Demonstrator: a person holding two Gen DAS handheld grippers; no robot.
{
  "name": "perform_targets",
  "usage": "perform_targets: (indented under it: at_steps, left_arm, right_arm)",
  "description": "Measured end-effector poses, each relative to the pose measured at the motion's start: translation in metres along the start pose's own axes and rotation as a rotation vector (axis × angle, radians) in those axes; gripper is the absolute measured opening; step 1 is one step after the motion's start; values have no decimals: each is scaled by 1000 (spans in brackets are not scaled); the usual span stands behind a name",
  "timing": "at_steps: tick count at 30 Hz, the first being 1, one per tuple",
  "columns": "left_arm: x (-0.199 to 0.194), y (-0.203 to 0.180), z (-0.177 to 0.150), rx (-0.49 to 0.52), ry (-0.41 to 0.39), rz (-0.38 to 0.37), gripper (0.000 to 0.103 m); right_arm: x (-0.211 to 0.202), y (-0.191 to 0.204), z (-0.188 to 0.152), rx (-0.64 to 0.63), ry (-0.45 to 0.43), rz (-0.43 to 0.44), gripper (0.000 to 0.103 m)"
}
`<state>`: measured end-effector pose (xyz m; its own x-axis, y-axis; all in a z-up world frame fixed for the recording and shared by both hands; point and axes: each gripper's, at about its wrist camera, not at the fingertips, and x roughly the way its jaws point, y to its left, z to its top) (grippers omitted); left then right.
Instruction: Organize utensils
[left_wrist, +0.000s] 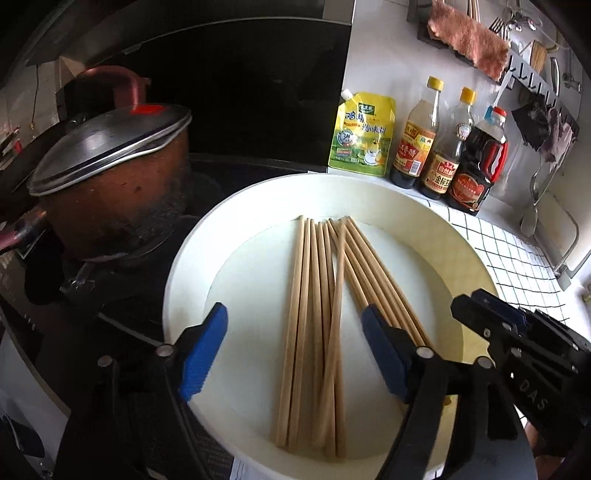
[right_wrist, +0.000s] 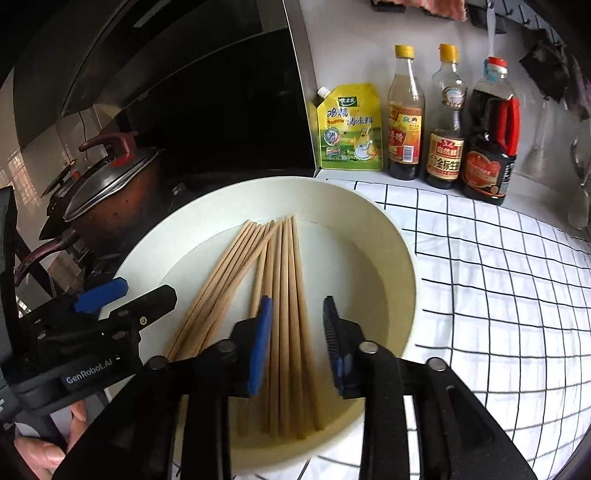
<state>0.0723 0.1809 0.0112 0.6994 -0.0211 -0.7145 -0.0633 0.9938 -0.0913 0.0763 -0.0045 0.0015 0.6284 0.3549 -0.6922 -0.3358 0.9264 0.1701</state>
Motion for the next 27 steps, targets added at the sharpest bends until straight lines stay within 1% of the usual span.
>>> perform_targets:
  at_steps: [4,10,12,17,18,20,27]
  left_arm:
    - [-11,0,-6,-1,-22,25,80]
    - [-21,-2,-10,7,-27,28,80]
    - [-25,-4,-11,20,-32,34,80]
    - [-35,-6,-15,21,-44,43,80]
    - [-35,-6,-15,21,-44,44,80]
    - [-37,-6,-17,19,-44,45,83]
    - [-43,-10,-22,36,-53,71,90]
  right_arm:
    - [-10,5,-8,-6,-14,-7,32]
    - [-19,4,-17,24,-23,1,34]
    - [-22,5,-19,26,-26,-3,38]
    - [-32,8,-21,21,-44,-16,40]
    - [-34,8,-22,21,-46,-16,43]
    - [-38,9,-23,24,-55,-14,48]
    - [-46,5,-27,43,-70,-37,49]
